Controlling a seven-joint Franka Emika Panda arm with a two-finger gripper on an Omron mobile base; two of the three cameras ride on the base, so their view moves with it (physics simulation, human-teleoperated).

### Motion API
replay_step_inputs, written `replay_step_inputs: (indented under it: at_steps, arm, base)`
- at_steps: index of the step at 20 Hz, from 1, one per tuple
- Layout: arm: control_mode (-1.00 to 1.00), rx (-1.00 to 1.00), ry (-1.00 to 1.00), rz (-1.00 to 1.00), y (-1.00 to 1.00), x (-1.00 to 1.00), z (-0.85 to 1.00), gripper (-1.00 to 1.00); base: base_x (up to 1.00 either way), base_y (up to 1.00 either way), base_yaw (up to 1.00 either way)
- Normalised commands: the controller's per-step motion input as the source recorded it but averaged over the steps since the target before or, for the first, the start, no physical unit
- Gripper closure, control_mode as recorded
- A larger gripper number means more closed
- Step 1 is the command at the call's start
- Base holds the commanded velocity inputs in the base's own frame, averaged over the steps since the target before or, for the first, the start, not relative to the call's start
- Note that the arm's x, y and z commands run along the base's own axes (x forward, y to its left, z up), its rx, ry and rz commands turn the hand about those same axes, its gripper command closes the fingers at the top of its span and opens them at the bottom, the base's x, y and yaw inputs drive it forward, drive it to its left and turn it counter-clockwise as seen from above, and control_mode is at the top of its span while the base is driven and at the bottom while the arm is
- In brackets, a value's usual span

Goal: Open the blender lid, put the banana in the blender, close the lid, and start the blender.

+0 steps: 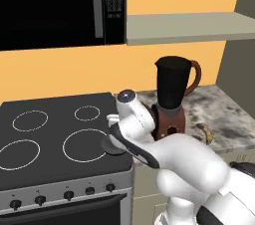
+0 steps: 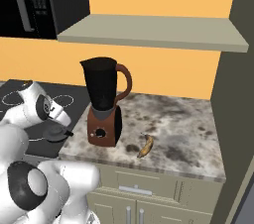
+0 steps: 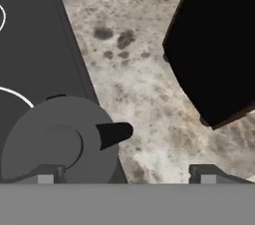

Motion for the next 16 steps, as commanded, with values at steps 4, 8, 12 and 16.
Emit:
replay_step_inputs:
  at_steps: [4,8,12,16]
  arm:
    - [-1.00,0.04,-0.10,-0.15,-0.99,-0.47,0.21,-1.00]
    - [-1.00,0.01,-0.05,-0.13,-1.00,-0.22,0.31,-1.00]
    - [-1.00,0.01,0.00,-0.13,-1.00,-0.11,0.17,-1.00]
    - [-1.00,0.04,0.00,-0.11,-1.00,-0.06,-0.04,-1.00]
  base:
    - [0.00,0.00,0.00]
    - [0.00,0.00,0.00]
    - [0.00,0.00,0.00]
    - [0.00,0.00,0.00]
